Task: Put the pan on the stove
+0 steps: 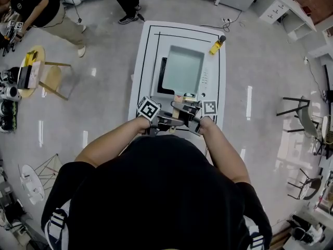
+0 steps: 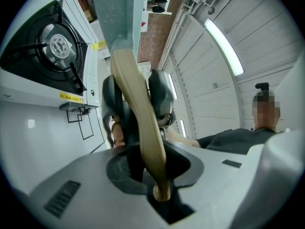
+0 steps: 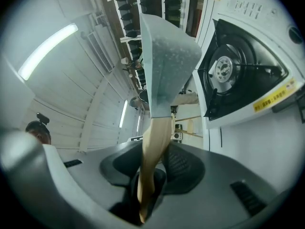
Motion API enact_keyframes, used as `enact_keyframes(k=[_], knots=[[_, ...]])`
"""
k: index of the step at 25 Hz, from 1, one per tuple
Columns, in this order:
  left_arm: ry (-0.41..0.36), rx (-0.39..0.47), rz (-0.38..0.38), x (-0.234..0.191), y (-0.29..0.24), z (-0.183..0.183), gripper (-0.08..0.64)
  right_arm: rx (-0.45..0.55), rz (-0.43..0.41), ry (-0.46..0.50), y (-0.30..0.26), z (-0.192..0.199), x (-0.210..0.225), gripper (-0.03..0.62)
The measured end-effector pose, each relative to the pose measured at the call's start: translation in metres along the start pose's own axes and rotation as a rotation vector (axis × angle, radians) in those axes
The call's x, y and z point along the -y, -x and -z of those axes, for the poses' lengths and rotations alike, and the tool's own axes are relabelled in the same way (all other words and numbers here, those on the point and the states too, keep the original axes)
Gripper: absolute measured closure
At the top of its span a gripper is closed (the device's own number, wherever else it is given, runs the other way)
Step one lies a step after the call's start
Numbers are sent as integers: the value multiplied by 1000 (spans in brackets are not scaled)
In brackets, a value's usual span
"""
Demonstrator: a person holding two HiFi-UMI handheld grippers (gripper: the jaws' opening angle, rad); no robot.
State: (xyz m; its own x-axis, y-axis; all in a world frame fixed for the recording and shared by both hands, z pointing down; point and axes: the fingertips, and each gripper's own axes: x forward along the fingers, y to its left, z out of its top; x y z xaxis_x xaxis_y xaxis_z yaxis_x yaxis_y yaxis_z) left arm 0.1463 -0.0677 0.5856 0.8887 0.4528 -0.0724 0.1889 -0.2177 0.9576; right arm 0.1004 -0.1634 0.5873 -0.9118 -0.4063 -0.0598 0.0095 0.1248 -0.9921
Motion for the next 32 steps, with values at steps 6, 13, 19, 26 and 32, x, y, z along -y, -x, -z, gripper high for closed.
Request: enact_keyframes(k=[6,13,19,26,32], knots=[[4,63,-16,-5,-16,-16,472,-55,-14,-18,13,-11,-1,465],[-7,129,-33,-8,-24,-30,472,-108,-21,-14,19,-20,-1,465],[-5,160,-47,-8,-20,-29,472,-145,-27,-28,14,-16,0,465],[6,173,-51,-9,-16,-27,472,-149,-42,-40,9,-14,2,465],[16,168,-56,-14,-14,-26,472,-142,-30,-60,9,-13,6,465]])
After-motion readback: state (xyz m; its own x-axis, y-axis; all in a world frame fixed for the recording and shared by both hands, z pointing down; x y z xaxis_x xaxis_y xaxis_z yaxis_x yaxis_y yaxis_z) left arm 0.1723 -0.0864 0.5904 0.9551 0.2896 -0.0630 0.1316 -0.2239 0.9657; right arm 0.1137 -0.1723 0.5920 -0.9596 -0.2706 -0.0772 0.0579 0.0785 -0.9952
